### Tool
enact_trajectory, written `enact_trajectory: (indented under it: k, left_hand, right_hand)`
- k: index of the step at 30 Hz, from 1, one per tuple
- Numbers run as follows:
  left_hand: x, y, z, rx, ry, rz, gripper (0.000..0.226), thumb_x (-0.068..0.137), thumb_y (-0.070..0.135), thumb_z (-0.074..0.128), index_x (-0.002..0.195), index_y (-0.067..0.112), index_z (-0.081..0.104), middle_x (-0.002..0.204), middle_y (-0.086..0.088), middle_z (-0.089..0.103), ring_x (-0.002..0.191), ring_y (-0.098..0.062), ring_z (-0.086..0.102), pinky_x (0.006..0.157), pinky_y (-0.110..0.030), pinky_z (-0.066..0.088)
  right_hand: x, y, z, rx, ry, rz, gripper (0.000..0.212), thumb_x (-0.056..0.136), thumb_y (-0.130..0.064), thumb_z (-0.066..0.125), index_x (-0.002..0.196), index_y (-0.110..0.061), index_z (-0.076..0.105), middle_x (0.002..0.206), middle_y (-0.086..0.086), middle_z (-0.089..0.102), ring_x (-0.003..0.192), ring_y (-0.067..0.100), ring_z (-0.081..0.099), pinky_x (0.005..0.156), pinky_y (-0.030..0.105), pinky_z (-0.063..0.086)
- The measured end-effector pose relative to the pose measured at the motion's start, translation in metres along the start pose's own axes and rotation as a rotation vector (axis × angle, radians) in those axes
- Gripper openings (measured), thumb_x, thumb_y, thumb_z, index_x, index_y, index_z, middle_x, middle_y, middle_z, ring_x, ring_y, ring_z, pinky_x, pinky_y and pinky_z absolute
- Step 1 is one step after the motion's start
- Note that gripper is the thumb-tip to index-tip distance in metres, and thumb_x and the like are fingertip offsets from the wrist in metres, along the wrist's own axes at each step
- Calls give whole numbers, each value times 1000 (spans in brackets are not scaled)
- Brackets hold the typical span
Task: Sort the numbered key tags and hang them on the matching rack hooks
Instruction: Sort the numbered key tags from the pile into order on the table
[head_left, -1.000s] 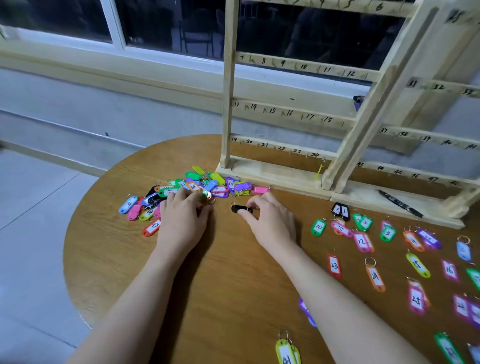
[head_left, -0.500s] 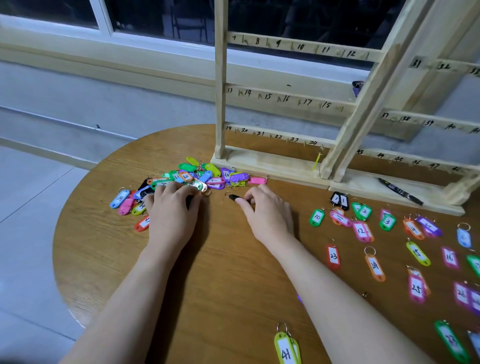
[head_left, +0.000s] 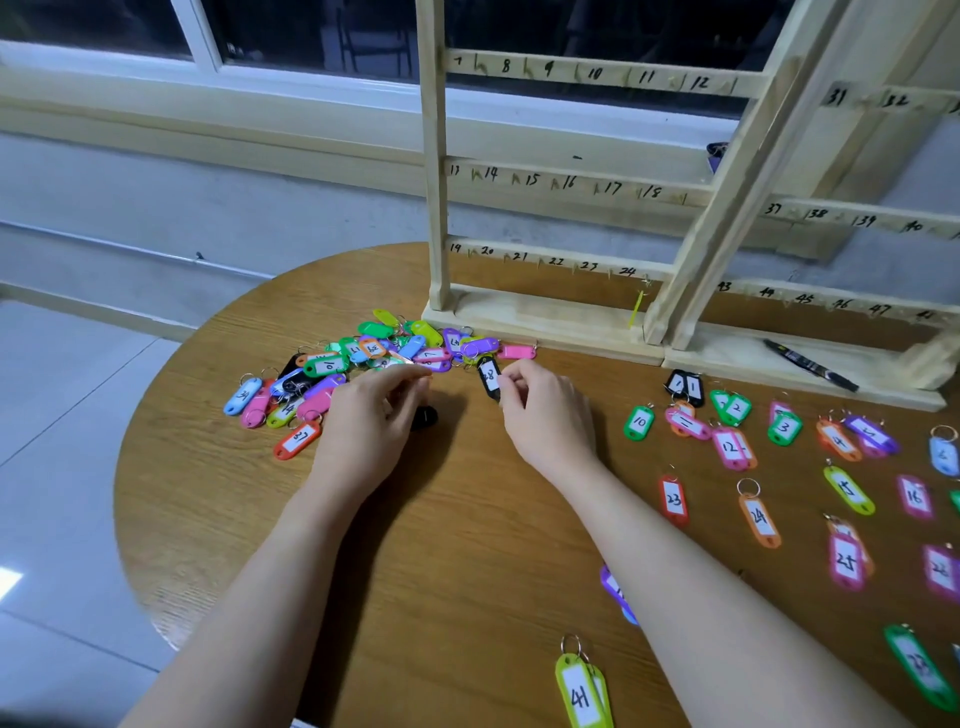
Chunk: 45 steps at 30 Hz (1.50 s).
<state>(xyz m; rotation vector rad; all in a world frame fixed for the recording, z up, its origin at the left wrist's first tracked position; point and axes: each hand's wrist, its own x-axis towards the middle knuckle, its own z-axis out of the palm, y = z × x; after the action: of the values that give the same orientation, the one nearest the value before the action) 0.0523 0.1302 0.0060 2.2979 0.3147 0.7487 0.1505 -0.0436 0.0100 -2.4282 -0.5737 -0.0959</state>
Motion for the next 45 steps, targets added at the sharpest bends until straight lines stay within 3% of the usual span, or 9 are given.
enact_trajectory:
  k: [5,8,12,20,24,28,33,36,45]
  left_hand:
    - [1,4,-1,-21,-31,7,10,92,27,72,100,24,77,78,16,68,71,-4,60,64,-15,42]
    - [0,4,-1,-30,-60,7,12,93,20,72,102,27,75,83,20,70,73,3,61,63,-8,39]
    - [-1,5,-3,-112,-87,-57,16,95,29,70,110,29,64,84,15,73,66,2,58,61,-9,38]
    - [-2,8,-4,-125,-93,-88,23,92,23,73,109,26,57,87,17,72,70,4,59,62,-8,39]
    - [0,7,-3,-71,-62,-44,11,92,18,71,95,25,63,80,11,68,74,-6,61,61,-8,40]
    - [0,5,-2,-38,-56,-52,11,92,18,70,85,24,62,75,9,65,70,-5,58,59,-10,39]
    - [0,0,0,-99,-41,-79,16,97,22,64,108,33,63,87,9,73,81,-7,67,72,-18,49]
    - [1,-2,0,-82,-54,-70,26,99,21,60,121,33,66,92,11,74,87,-4,67,72,-10,44]
    - [-4,6,-1,-218,-5,-131,26,100,7,52,111,25,66,91,6,73,89,1,69,76,-9,46]
  right_hand:
    - [-1,-1,1,-15,-6,-12,13,100,-32,50,98,-26,61,97,-6,72,89,21,65,81,37,53]
    - [-2,-2,2,-42,1,-21,8,97,-31,53,99,-25,58,100,-6,70,91,21,63,76,33,44]
    - [-4,-4,1,-50,16,-21,6,95,-30,54,93,-24,56,96,-5,68,88,24,63,74,34,45]
    - [-5,-6,4,-107,30,-94,13,98,-31,51,92,-20,57,95,-3,67,85,25,64,73,37,51]
    - [-5,-5,3,-118,42,-113,14,100,-29,50,94,-20,59,97,-2,68,85,25,64,72,37,51]
    - [-5,-5,4,-112,42,-108,15,101,-28,49,96,-20,61,98,-2,69,86,24,66,74,38,55]
    - [-4,-5,4,-108,54,-89,17,101,-29,49,96,-20,62,100,-1,71,87,26,66,74,39,54]
    - [-4,-5,4,-108,64,-89,16,100,-29,50,94,-19,62,97,-1,70,85,27,66,73,39,54]
    - [-4,-6,5,-118,54,-83,15,99,-29,52,91,-19,59,94,-2,69,83,25,64,73,39,54]
